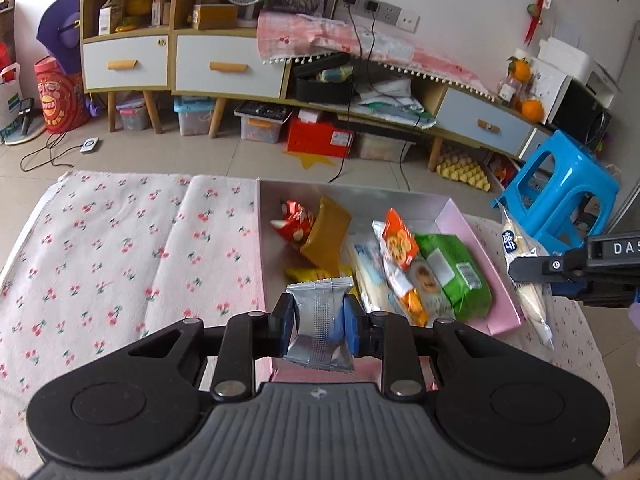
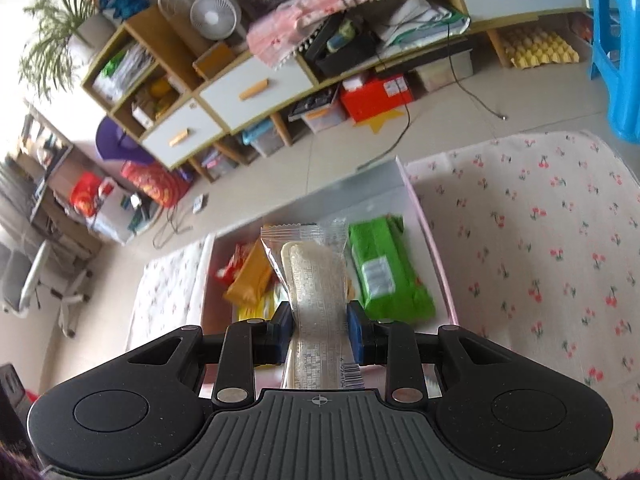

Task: Organize snacks
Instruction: 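Carry both held packs over the pink box and lower them in, then open both grippers and move them back over the loose snacks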

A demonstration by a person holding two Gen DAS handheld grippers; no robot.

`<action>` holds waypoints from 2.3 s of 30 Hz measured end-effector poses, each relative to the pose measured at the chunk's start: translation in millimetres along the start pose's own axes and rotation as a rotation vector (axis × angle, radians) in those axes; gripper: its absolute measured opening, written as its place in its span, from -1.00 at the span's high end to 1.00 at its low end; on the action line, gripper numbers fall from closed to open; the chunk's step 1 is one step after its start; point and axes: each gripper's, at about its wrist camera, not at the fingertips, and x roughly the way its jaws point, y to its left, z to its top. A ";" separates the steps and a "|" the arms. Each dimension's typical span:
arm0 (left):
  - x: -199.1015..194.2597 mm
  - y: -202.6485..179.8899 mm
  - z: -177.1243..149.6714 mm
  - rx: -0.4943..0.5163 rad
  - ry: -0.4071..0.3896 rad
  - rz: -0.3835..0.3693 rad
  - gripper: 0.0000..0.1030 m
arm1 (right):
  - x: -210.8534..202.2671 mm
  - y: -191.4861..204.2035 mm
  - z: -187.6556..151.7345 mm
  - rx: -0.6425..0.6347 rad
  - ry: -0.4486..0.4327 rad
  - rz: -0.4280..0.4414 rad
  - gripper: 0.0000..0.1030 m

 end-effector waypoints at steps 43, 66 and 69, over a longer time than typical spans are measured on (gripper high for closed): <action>38.3 -17.2 -8.5 0.083 0.011 0.129 0.03 | 50.4 -25.8 4.9 -0.029 -0.057 0.082 0.37; -3.1 -39.5 -12.6 0.132 0.023 0.145 -0.99 | -9.9 -4.4 -14.5 -0.078 -0.040 -0.052 -0.64; -10.0 -42.1 -19.3 0.140 0.057 0.168 -0.99 | -17.6 -2.1 -23.9 -0.078 -0.021 -0.089 -0.65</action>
